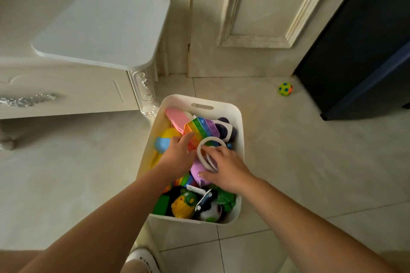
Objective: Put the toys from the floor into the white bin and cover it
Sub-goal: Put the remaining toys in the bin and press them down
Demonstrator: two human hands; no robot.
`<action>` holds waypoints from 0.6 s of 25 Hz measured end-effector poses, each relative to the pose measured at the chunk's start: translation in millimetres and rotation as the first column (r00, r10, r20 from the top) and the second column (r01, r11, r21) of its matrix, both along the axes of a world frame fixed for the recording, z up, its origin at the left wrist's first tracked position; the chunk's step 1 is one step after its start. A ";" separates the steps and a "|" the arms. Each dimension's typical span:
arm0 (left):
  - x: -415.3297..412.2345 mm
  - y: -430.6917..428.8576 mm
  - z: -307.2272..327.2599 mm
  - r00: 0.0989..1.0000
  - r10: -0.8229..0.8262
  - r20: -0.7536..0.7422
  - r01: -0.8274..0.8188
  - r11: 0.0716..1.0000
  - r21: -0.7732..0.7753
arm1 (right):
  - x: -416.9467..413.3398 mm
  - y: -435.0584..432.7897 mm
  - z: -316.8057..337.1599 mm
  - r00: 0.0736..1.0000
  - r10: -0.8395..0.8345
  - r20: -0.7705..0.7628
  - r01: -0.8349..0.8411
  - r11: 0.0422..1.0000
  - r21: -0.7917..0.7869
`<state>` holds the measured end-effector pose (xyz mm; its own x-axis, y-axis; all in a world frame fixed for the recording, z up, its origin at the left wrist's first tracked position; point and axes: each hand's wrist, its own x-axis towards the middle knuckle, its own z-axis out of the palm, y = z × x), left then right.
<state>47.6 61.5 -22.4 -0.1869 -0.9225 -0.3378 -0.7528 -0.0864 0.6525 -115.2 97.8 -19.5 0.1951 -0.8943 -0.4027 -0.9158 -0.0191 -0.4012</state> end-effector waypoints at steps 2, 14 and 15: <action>-6.1 -1.5 -2.8 0.985 0.128 -0.112 -0.126 0.992 0.028 | 6.8 6.4 -11.4 0.993 0.001 -0.119 -0.018 0.990 -0.140; 18.1 -6.5 -10.8 0.985 0.129 0.112 -0.122 0.990 -0.067 | -9.8 17.7 -25.0 0.945 -0.285 -0.159 0.239 0.936 -0.257; 15.6 -6.6 -13.5 0.988 0.105 0.117 -0.096 0.992 -0.084 | -12.7 17.7 -26.0 0.939 -0.314 -0.138 0.273 0.928 -0.253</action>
<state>63.2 55.0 -35.9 -0.0543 -0.9587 -0.2791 -0.8167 -0.1182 0.5649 -127.9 115.6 -45.5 -0.1442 -0.9718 -0.1864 -0.9488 0.1892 -0.2528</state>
